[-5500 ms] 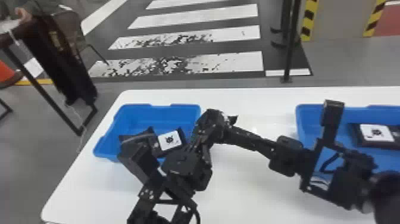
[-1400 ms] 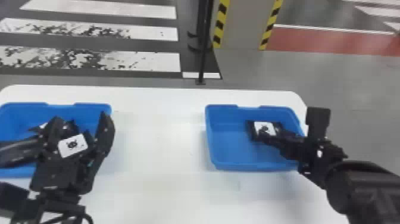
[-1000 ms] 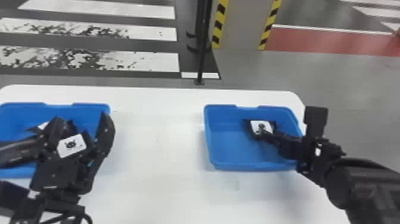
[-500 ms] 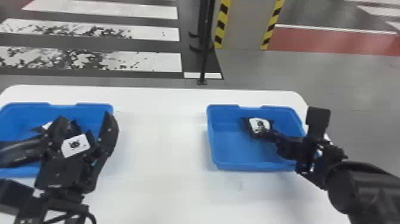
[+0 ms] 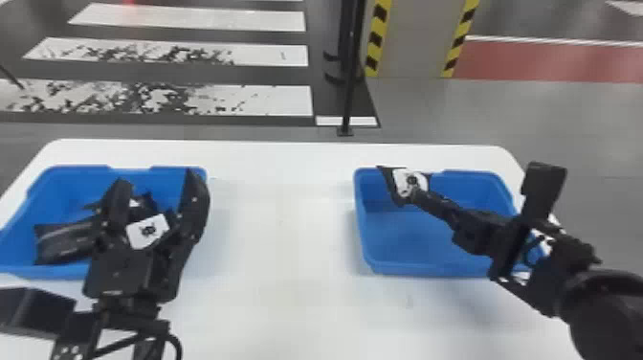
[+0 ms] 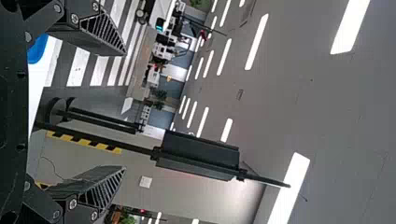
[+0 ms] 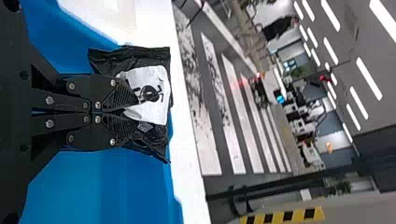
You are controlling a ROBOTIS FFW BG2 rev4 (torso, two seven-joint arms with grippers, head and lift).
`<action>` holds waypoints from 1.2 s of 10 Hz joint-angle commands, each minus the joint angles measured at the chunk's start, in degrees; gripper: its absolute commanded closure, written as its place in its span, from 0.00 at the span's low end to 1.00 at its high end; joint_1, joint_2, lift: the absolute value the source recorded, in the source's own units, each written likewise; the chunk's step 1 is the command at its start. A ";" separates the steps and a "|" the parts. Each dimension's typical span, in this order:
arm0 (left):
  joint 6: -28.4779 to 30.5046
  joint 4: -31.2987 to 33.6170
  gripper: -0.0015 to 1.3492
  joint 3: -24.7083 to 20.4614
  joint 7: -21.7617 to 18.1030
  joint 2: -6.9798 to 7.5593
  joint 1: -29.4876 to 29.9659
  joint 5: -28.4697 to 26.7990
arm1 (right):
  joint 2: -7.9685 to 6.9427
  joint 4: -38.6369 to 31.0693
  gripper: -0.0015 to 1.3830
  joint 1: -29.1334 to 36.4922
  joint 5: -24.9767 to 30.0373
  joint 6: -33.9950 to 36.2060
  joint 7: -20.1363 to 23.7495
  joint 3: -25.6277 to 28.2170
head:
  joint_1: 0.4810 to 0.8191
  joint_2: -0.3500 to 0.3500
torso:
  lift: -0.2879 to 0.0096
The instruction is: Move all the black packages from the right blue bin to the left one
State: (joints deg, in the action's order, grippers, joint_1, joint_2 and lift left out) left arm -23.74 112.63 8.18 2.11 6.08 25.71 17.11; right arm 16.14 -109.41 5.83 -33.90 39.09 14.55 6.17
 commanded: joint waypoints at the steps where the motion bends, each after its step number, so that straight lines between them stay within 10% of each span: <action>1: 0.53 0.78 0.15 1.07 -0.09 0.25 0.02 1.85 | 0.38 -3.86 0.87 0.36 -4.72 0.00 1.00 -3.43 | 0.63 0.45 | 0.35; 6: 7.70 3.87 0.15 8.50 -1.84 2.97 -1.39 8.59 | 2.14 -3.72 0.87 -4.28 -14.66 -0.84 3.55 -18.40 | 0.63 0.66 | 0.35; 12: 10.24 3.87 0.17 6.90 -2.02 2.45 -1.39 5.97 | 2.84 -5.55 0.87 -4.99 -18.20 -1.12 3.99 -24.11 | 0.63 0.74 | 0.35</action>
State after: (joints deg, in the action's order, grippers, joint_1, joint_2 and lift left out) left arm -13.23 116.51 15.49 0.09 8.62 24.29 23.81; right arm 18.90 -114.82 0.90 -51.93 37.96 18.55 -17.55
